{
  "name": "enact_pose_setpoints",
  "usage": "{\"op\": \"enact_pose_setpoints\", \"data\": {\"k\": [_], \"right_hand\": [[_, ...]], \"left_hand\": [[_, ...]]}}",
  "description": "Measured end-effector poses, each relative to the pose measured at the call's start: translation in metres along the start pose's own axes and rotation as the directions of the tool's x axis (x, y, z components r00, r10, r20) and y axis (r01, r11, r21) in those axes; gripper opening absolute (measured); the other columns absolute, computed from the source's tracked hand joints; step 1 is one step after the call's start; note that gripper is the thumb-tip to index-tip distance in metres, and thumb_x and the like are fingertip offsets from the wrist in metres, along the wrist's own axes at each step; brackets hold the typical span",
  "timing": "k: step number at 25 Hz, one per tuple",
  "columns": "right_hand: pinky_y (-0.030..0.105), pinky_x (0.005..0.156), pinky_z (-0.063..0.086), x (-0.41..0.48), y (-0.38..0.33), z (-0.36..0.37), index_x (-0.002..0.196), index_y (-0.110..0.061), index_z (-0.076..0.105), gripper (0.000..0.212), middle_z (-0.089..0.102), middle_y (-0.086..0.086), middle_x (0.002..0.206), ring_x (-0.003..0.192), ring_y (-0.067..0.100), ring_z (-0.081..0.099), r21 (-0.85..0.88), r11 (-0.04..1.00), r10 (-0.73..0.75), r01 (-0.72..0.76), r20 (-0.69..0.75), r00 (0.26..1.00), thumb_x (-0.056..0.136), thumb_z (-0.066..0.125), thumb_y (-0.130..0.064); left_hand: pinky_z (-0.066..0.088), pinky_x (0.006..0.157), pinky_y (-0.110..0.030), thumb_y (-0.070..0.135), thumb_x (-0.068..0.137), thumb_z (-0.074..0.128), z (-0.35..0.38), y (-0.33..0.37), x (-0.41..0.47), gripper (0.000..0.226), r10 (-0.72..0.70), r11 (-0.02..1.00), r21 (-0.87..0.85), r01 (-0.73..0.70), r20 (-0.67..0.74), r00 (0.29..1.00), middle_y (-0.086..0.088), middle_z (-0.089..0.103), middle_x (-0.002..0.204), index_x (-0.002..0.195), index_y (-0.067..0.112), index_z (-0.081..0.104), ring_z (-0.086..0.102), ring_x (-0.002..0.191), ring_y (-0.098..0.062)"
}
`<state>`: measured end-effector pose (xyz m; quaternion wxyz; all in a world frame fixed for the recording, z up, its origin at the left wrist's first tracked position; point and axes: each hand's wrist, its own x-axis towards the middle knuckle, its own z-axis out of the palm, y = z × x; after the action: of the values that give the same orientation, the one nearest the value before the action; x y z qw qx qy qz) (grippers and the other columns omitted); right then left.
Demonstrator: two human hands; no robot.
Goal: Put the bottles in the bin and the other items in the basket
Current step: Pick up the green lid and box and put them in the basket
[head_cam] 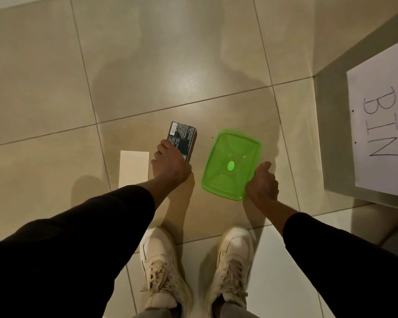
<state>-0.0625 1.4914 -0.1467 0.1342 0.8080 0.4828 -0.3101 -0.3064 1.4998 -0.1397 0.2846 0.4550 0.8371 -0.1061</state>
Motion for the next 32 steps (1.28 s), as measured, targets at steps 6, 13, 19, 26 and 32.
{"op": "enact_pose_setpoints", "data": {"k": [6, 13, 19, 26, 32], "right_hand": [[0.047, 0.087, 0.057, -0.038, 0.007, -0.036, 0.125, -0.008, 0.042, 0.061, 0.066, 0.023, 0.116, 0.108, 0.045, 0.065, 0.127, 0.981, 0.143, -0.149, 0.059, 0.988, 0.077, 0.08, -0.009], [0.041, 0.082, 0.053, -0.159, 0.027, -0.135, 0.122, -0.007, 0.062, 0.047, 0.067, 0.02, 0.117, 0.108, 0.043, 0.065, 0.053, 0.993, 0.101, -0.106, 0.09, 0.991, 0.079, 0.078, -0.016], [0.035, 0.068, 0.057, -0.274, 0.048, -0.266, 0.071, -0.011, 0.061, 0.015, 0.068, 0.011, 0.083, 0.08, 0.036, 0.067, 0.163, 0.969, 0.172, -0.186, 0.097, 0.98, 0.068, 0.074, -0.019], [0.028, 0.064, 0.044, -0.356, 0.08, -0.349, 0.08, -0.019, 0.063, 0.009, 0.066, 0.005, 0.086, 0.08, 0.03, 0.064, 0.179, 0.969, 0.171, -0.172, 0.023, 0.985, 0.076, 0.07, -0.022], [0.032, 0.064, 0.042, -0.422, 0.107, -0.421, 0.075, -0.013, 0.058, 0.013, 0.066, 0.011, 0.087, 0.08, 0.034, 0.063, 0.324, 0.925, 0.239, -0.198, -0.089, 0.967, 0.075, 0.07, -0.019]], "left_hand": [[0.055, 0.093, -0.053, 0.049, 0.077, 0.08, -0.038, -0.015, -0.054, 0.082, 0.055, 0.996, -0.071, -0.051, 0.05, 0.997, -0.016, 0.052, 0.125, 0.131, 0.006, 0.036, 0.058, 0.114, -0.038], [0.058, 0.083, -0.049, 0.044, 0.067, 0.085, -0.13, -0.014, -0.173, 0.078, 0.065, 0.996, -0.069, -0.058, 0.11, 0.992, -0.009, 0.056, 0.118, 0.123, 0.014, 0.039, 0.061, 0.107, -0.034], [0.06, 0.081, -0.048, 0.049, 0.063, 0.082, -0.244, 0.01, -0.298, 0.078, 0.063, 0.989, -0.143, -0.04, 0.162, 0.985, -0.004, 0.061, 0.116, 0.123, 0.019, 0.04, 0.064, 0.101, -0.029], [0.058, 0.079, -0.043, 0.044, 0.067, 0.083, -0.314, 0.027, -0.404, 0.075, 0.09, 0.978, -0.204, -0.045, 0.217, 0.972, -0.003, 0.063, 0.12, 0.124, 0.018, 0.042, 0.066, 0.103, -0.028], [0.059, 0.077, -0.043, 0.043, 0.067, 0.086, -0.374, 0.044, -0.455, 0.079, 0.249, 0.961, -0.175, -0.215, 0.204, 0.947, -0.005, 0.066, 0.122, 0.128, 0.016, 0.043, 0.067, 0.103, -0.03]]}}
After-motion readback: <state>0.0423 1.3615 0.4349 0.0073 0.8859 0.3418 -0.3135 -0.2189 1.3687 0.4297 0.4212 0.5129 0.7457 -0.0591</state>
